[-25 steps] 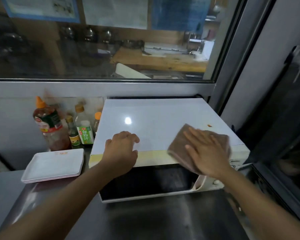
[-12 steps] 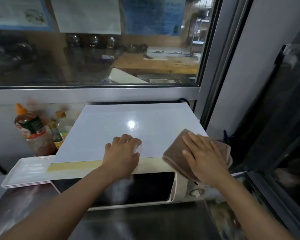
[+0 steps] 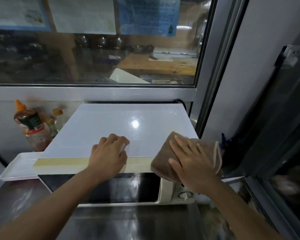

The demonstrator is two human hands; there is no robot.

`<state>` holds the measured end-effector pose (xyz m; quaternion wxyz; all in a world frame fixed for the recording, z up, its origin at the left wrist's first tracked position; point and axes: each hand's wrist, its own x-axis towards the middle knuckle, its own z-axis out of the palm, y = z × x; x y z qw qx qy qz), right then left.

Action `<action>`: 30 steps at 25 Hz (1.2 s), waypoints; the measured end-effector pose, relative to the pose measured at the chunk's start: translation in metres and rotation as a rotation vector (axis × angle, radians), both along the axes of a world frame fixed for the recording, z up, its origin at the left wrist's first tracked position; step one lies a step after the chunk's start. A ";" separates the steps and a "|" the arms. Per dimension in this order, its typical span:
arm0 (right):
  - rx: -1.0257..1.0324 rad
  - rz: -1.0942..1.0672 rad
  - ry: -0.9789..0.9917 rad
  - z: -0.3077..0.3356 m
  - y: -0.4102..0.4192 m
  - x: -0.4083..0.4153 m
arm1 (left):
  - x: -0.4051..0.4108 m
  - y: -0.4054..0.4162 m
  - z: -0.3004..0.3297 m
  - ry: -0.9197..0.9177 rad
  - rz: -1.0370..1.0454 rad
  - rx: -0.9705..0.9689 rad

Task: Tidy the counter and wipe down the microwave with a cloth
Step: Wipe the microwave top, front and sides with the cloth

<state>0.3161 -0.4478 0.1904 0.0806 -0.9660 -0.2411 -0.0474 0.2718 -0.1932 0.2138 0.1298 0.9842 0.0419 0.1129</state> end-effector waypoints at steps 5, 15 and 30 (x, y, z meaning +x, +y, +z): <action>-0.040 -0.081 0.128 0.027 0.008 0.047 | 0.001 0.001 0.001 0.012 -0.004 -0.026; 0.035 0.064 0.145 0.025 0.067 0.004 | 0.001 0.016 0.007 0.089 -0.087 -0.009; 0.234 -0.629 0.066 0.038 0.026 -0.029 | 0.041 -0.054 0.030 0.184 -0.062 -0.070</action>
